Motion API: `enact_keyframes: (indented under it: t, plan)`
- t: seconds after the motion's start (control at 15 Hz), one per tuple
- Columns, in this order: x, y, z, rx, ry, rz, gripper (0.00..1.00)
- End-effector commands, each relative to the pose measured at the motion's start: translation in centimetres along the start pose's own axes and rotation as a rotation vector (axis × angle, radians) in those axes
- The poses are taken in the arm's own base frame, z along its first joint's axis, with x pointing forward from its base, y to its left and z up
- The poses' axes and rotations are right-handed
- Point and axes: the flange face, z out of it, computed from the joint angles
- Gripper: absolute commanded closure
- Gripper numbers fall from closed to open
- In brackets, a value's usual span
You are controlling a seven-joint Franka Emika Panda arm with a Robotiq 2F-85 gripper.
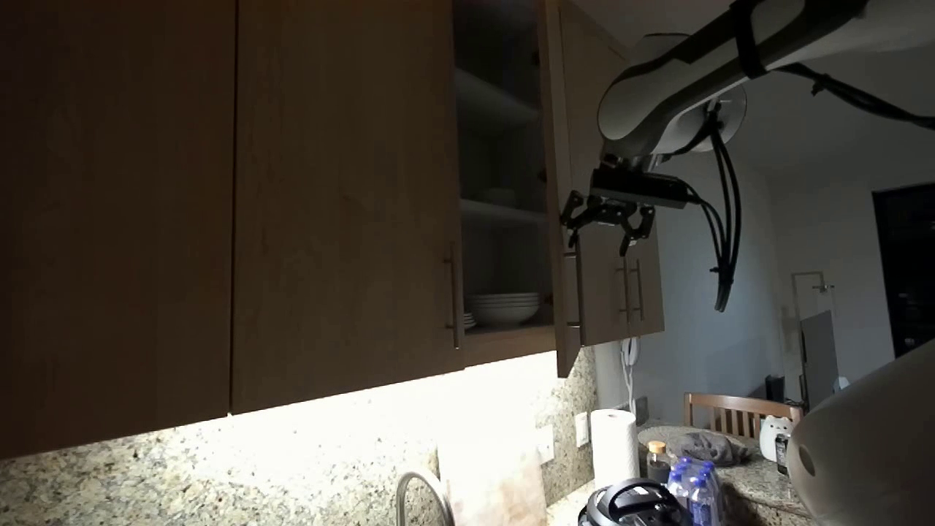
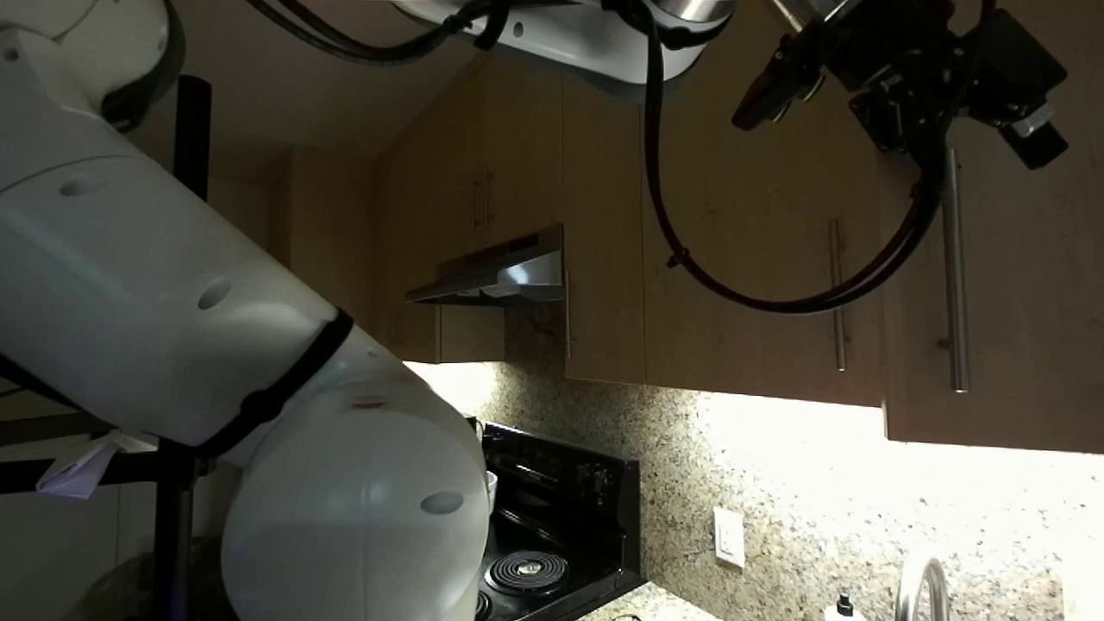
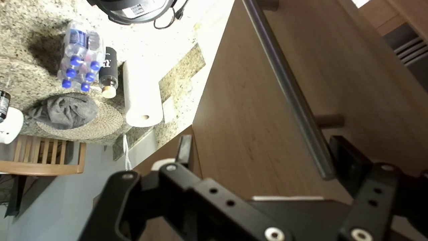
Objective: Open the top right cabinet door
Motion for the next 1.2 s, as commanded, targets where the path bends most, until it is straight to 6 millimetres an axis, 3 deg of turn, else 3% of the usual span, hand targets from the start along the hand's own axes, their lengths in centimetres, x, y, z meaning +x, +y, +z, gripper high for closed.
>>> enact_keyframes:
  t: [0.0, 0.6, 0.67, 1.13]
  plan:
    - [1.3, 6.3, 0.3, -0.112, -0.033, 0.007, 0.0]
    - [2.1, 8.6, -0.2, -0.073, -0.047, -0.024, 0.0]
    - [0.8, 3.9, -0.6, 0.053, -0.026, -0.068, 0.0]
    - [0.8, 3.3, -0.6, 0.063, -0.016, -0.073, 0.0]
